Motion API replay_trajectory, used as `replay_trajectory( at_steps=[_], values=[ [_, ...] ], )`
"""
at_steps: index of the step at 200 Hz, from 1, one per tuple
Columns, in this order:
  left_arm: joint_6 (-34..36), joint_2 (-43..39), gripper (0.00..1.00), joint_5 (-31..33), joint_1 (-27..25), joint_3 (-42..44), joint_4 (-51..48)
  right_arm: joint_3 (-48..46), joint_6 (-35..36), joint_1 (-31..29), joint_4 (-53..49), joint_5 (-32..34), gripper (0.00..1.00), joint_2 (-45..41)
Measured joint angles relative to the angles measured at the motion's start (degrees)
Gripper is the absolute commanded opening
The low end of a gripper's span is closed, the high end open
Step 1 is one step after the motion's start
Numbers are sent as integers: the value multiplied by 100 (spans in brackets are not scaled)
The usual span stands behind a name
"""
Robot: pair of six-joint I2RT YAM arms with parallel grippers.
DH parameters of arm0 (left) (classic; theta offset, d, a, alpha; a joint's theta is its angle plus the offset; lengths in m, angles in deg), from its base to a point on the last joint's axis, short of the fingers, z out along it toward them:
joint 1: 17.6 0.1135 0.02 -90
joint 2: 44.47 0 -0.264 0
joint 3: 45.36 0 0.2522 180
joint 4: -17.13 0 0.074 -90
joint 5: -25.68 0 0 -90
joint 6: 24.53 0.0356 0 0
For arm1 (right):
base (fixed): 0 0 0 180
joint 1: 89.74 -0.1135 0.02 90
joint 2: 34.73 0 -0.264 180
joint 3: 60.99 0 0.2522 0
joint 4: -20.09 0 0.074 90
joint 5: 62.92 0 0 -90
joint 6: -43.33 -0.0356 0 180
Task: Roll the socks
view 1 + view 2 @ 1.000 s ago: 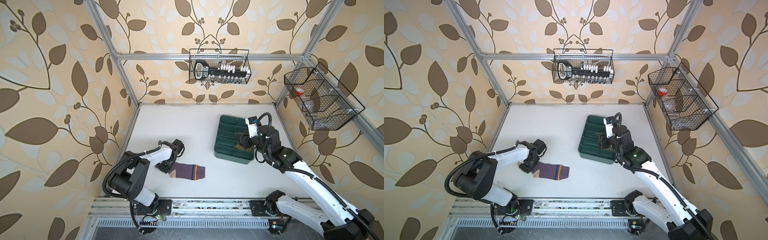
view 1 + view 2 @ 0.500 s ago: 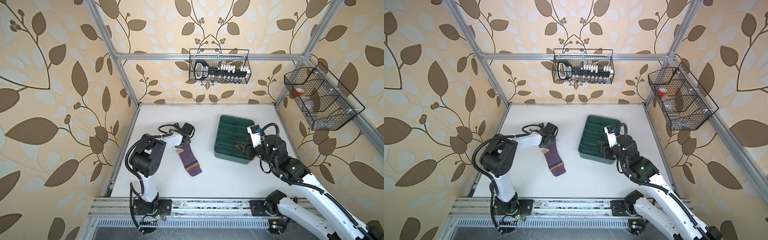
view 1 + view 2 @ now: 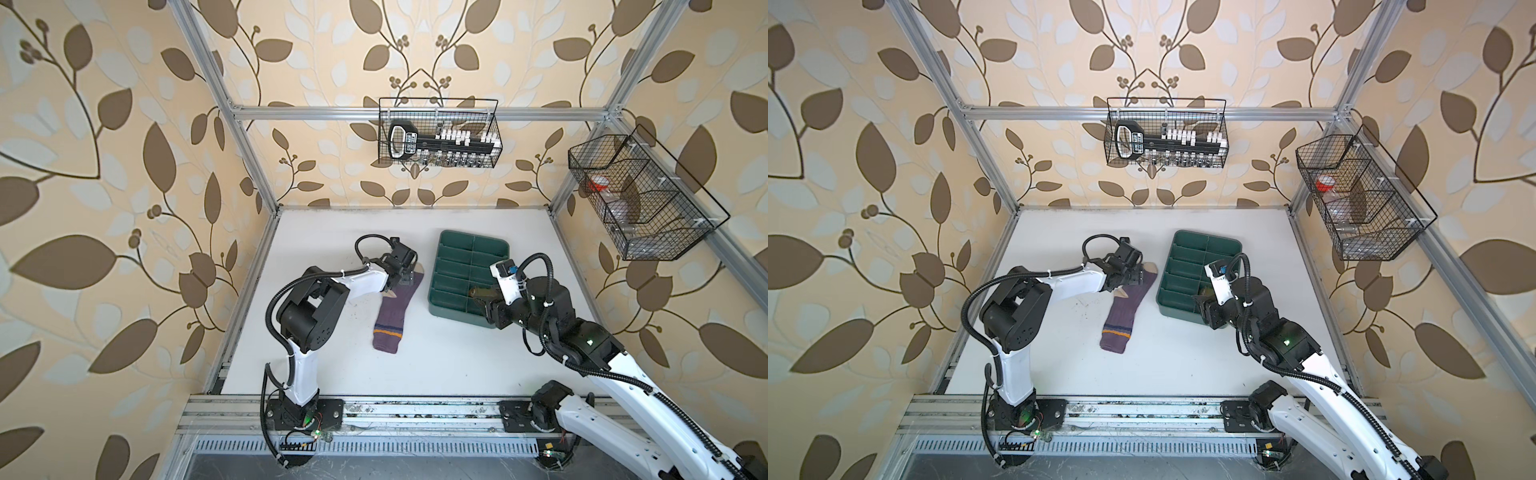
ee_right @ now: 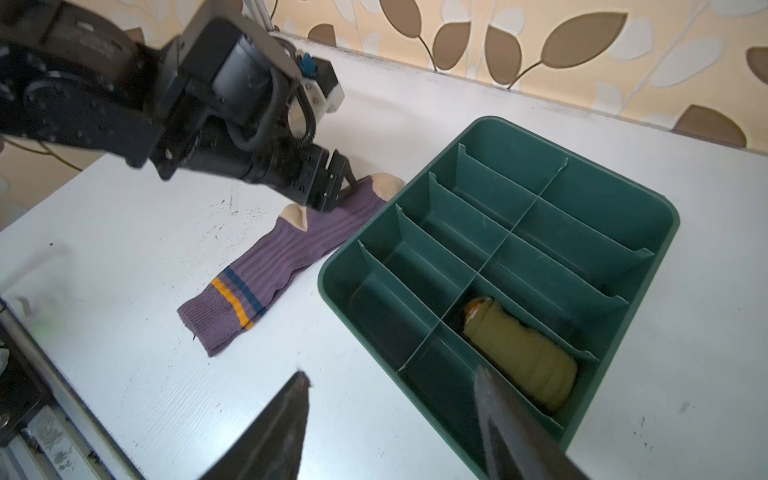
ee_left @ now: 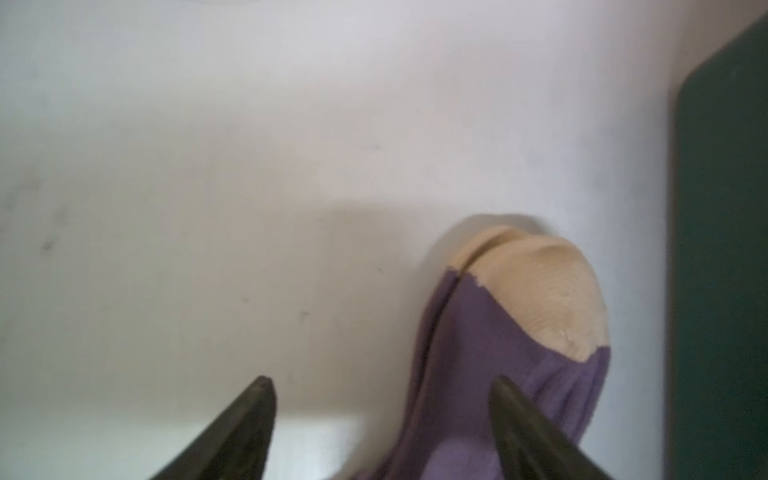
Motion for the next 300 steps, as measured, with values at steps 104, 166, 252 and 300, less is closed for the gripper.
replay_trajectory(
  at_steps=[104,166,252,300],
  values=[
    [1062,-6677,99,199,245,1617,-476,-1432,3576,-3394,1891,680,58,1121],
    [2605,-8856,99,-315,245,2774,-1399,-772,4940,-3630,3289,369,52,4035],
    [3239,-8511,99,-553,245,2793,-1812,-146,5128,-3506,4153,109,46,5447],
    [3388,-8290,99,-741,243,2931,-1648,-149,4968,-3283,4341,7,29,5711]
  ],
)
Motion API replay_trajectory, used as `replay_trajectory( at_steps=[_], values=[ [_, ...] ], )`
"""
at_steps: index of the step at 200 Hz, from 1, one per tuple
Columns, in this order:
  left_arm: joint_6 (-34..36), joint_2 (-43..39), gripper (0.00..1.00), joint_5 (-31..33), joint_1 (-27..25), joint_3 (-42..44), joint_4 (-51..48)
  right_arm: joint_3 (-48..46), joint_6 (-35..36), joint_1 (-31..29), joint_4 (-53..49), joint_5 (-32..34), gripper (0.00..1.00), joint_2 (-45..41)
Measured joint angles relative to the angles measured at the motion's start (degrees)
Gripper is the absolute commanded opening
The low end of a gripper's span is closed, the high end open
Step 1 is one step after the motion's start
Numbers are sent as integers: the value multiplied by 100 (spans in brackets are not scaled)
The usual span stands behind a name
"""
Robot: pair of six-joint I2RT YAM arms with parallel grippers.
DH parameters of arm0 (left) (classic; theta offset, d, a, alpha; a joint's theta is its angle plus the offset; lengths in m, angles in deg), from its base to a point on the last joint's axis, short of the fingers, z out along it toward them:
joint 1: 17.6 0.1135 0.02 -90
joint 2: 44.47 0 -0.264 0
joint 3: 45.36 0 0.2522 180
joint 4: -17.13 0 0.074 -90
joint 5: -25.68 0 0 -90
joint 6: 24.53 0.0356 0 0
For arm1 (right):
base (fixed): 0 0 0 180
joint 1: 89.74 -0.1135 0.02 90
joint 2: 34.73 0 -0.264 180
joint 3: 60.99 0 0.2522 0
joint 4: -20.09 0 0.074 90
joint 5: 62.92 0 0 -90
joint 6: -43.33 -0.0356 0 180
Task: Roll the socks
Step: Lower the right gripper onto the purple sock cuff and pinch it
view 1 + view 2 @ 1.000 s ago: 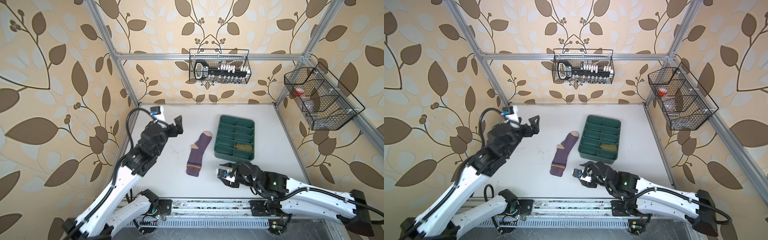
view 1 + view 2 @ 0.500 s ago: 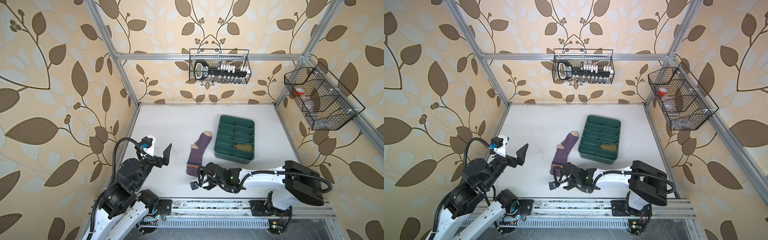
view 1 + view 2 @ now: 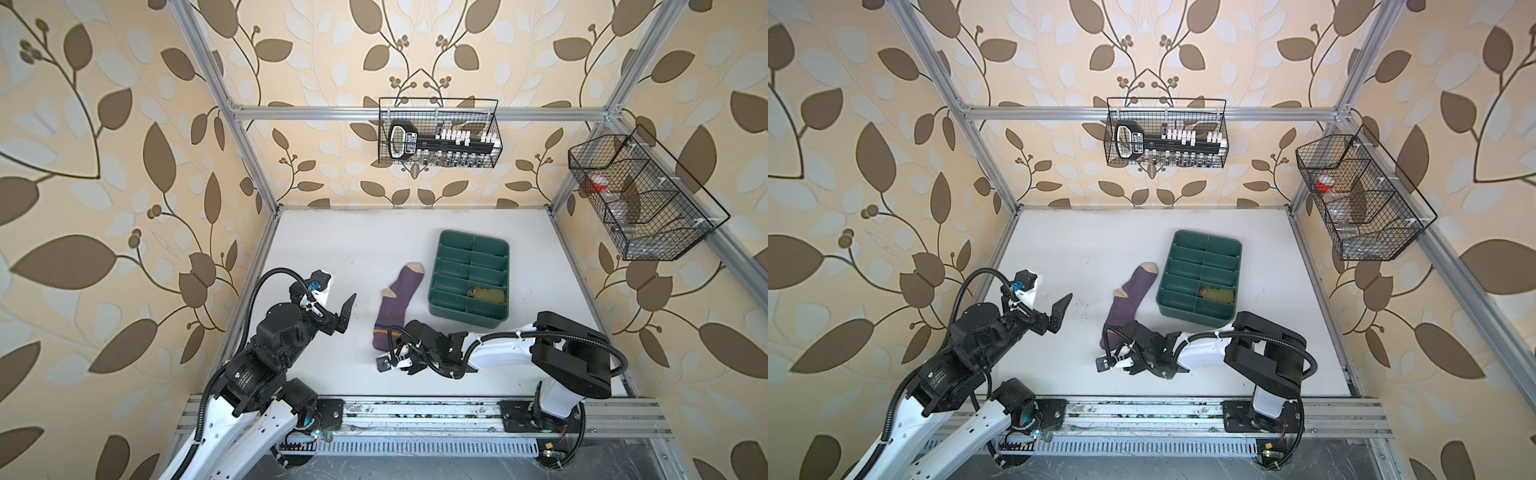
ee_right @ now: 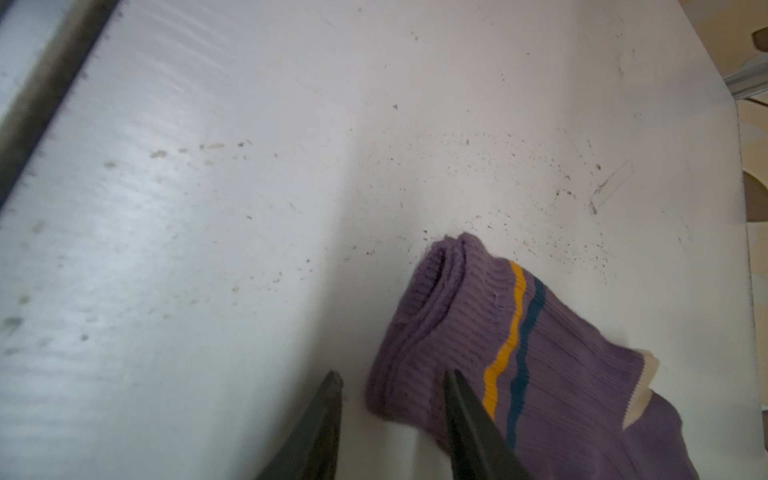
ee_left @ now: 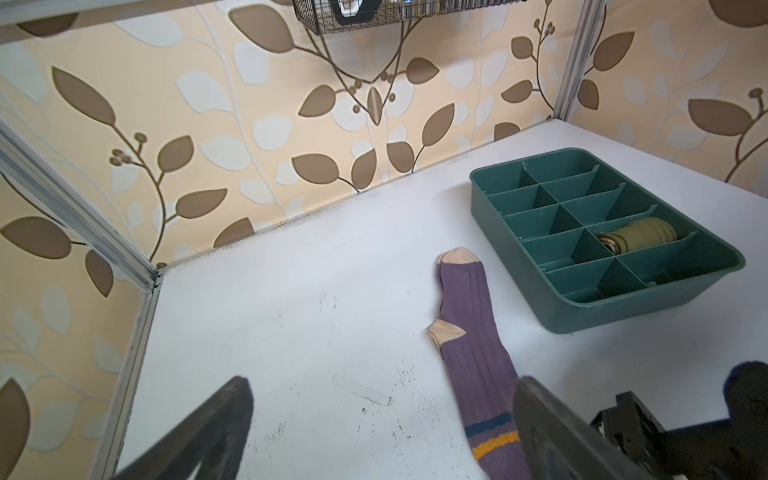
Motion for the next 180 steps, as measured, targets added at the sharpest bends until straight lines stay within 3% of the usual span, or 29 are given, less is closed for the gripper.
replay_trajectory(
  at_steps=[26,66,106,180],
  values=[
    [87,118,99,-48,-2,7,72,-7,-92,96,24,-70,7,42],
    [507,122,93,-632,-9,111,133,-140,-181,118,151,-144,4,33],
    [1740,151,88,-1475,-127,284,15,-341,-389,295,-116,-566,3,-302],
    [4457,212,85,-1432,-894,929,-614,-356,-994,1141,-1373,-2245,2,-673]
  ],
)
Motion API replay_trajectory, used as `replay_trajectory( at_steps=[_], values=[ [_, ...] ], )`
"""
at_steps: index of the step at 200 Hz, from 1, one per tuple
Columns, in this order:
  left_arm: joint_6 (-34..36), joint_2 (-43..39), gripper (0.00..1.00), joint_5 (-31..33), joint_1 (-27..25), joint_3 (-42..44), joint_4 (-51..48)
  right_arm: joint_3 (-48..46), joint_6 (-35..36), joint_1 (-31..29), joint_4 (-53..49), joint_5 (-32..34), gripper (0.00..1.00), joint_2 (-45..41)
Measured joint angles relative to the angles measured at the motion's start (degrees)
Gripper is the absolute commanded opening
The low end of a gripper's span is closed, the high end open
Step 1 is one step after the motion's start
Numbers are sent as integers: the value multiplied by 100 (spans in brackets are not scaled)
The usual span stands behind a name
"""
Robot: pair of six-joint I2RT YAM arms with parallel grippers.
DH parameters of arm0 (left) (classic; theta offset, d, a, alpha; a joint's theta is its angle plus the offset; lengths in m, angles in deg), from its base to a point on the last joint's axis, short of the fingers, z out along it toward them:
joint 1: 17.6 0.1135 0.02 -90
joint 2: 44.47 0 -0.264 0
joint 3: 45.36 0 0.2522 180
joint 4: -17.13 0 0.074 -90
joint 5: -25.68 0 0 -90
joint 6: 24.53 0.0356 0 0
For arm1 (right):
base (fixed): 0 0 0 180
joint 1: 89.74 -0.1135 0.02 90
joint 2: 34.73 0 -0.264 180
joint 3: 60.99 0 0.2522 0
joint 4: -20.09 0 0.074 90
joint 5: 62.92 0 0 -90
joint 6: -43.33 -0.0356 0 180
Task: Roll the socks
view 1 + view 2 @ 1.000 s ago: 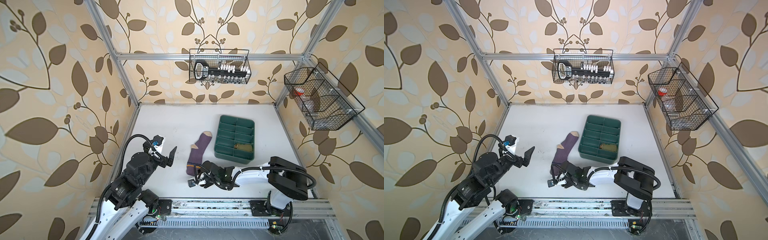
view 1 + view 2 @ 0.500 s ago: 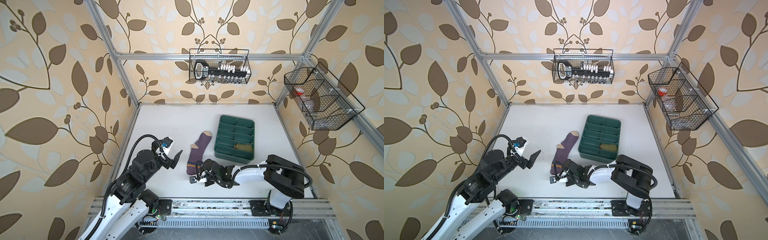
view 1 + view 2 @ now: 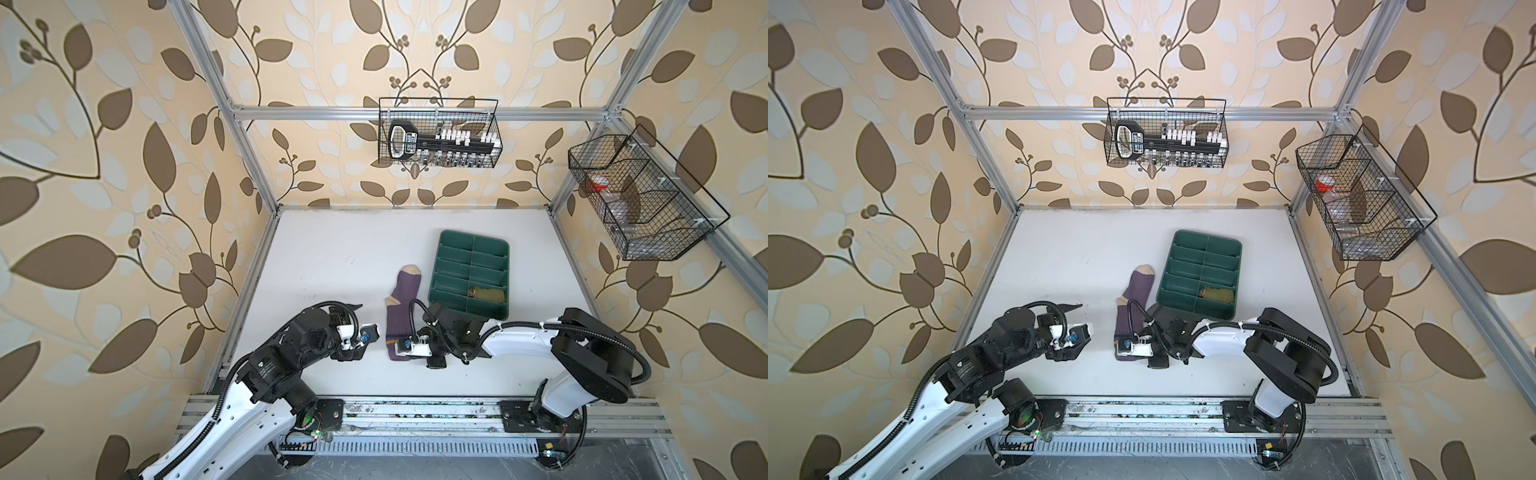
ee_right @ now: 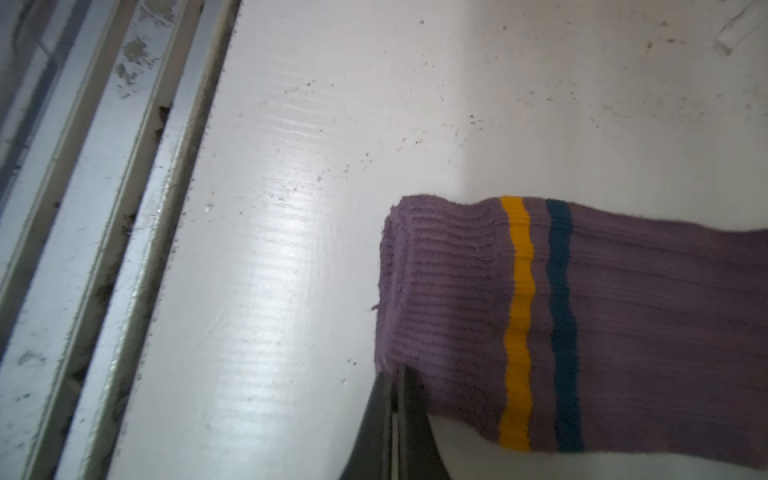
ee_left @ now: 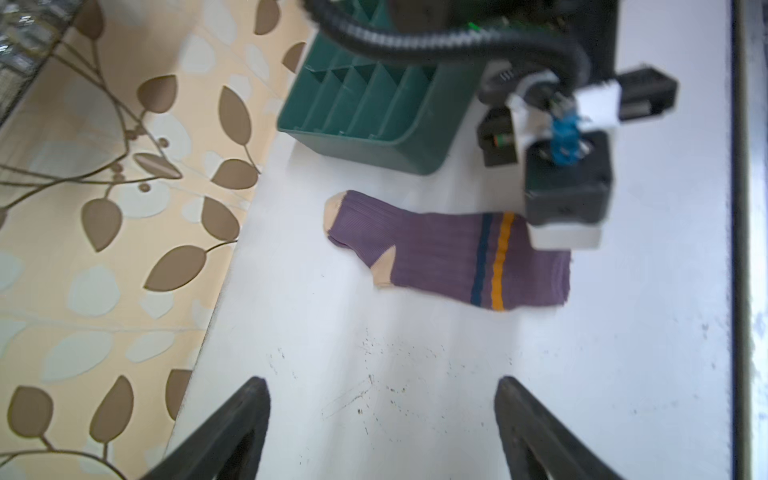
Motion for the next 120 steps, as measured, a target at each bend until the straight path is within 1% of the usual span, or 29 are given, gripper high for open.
replay_trajectory(
  at_steps=[22,53,70,86,120],
  values=[
    [485,52,84,232,-535,400,-149,37,-114,138,-212,-343,2,26],
    [750,417,83,697,-1443,789,-59,184,-221,343,-455,-684,2,90],
    [793,723,82,992,-1906,990,278,238,-247,435,-544,-813,2,90],
    [791,1191,81,1220,-2297,1113,706,280,-269,496,-627,-898,2,90],
    [688,2205,76,1615,-2848,1239,1768,332,-271,542,-726,-997,1,90]
  ],
)
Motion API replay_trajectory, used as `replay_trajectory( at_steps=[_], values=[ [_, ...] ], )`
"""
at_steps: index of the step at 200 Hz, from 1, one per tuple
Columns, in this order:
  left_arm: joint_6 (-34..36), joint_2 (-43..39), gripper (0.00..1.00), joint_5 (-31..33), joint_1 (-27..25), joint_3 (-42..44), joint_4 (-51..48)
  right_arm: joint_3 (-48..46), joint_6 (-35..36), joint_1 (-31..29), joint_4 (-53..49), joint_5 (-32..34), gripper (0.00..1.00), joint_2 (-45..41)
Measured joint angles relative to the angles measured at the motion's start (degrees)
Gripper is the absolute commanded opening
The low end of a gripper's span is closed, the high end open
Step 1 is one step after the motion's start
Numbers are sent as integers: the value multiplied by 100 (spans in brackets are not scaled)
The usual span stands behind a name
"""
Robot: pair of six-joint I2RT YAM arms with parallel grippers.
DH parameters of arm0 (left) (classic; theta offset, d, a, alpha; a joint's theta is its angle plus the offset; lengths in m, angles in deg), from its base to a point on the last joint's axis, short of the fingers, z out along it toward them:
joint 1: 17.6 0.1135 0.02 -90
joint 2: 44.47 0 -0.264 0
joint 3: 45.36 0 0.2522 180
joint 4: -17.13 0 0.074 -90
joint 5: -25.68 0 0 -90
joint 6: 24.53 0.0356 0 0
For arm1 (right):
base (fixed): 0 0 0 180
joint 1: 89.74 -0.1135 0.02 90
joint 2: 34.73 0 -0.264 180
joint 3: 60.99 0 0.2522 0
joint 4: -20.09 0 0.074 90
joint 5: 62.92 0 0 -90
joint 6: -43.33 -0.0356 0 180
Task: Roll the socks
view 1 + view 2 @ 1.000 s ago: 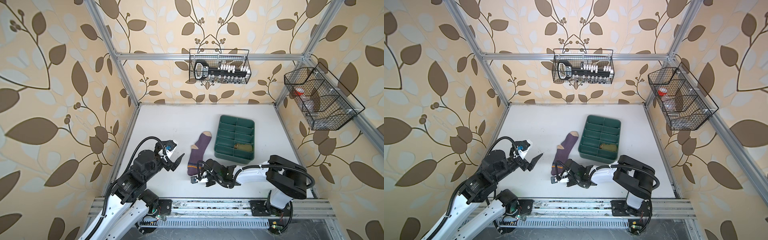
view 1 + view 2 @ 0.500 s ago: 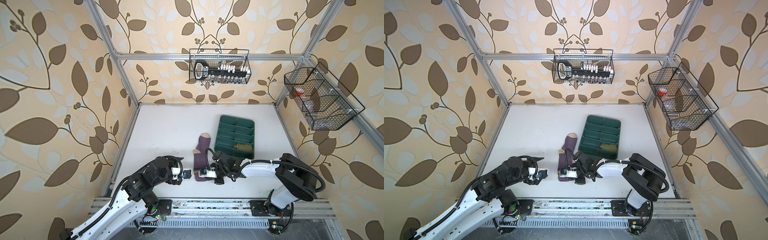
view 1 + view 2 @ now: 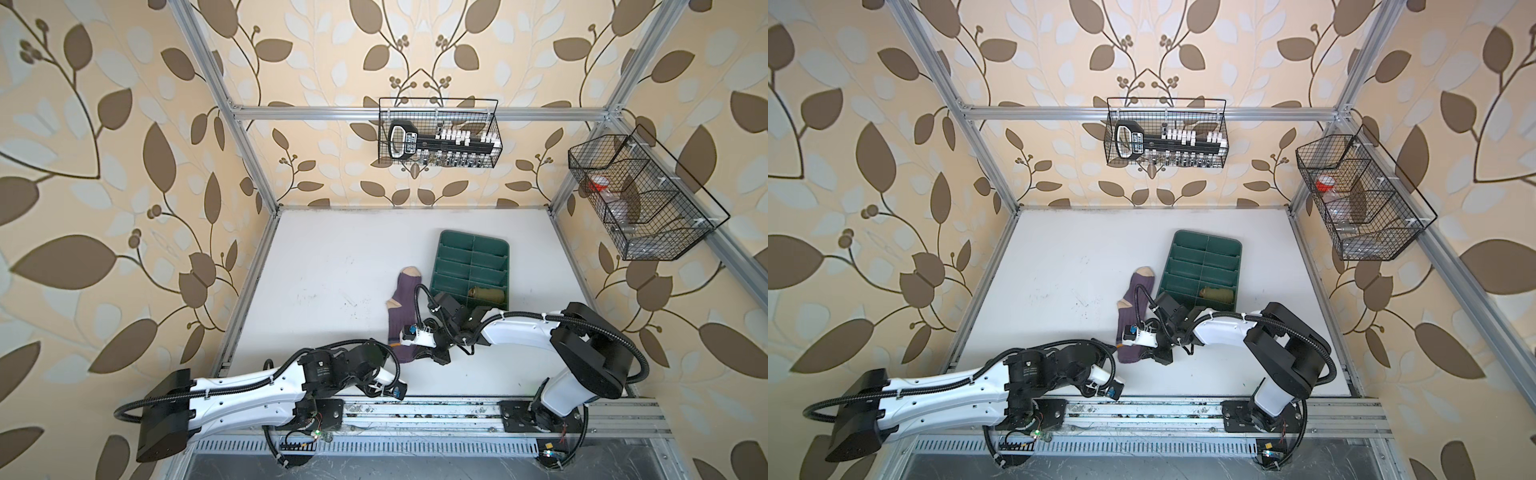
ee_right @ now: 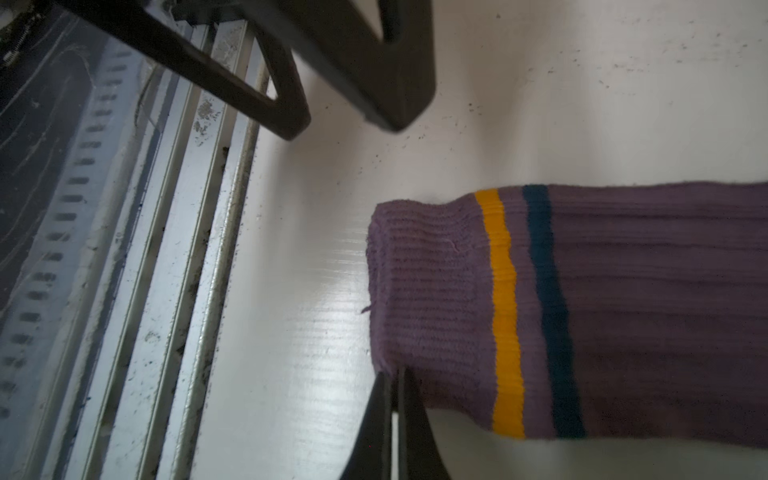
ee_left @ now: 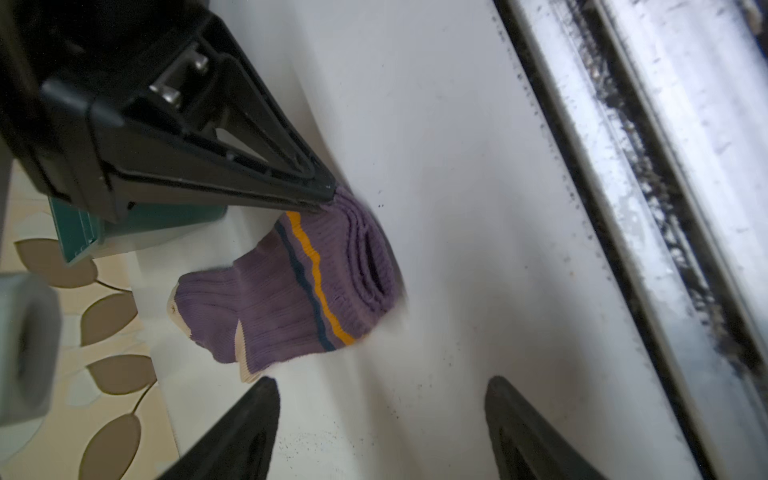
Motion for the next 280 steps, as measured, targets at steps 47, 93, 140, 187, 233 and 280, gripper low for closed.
replay_trajectory(
  at_steps=[47,93,140,187,233,280],
  values=[
    [-280,1054,68,509,-433,133,1211,37,0,9,-66,-50,1,2],
    [-452,1425,56,852,-433,179,1840,59,0,9,-120,-57,1,2],
    [-702,2138,38,1082,-433,125,2422,66,0,9,-166,-57,1,2],
    [-946,2535,10,1145,-433,-2,2540,72,0,9,-184,-57,1,2],
    [-1078,2380,0,1123,-435,-2,2293,74,-61,13,-160,-44,17,-4],
    [-1475,2100,0,918,-433,-177,1547,-313,-195,57,271,461,54,-986]
  ],
)
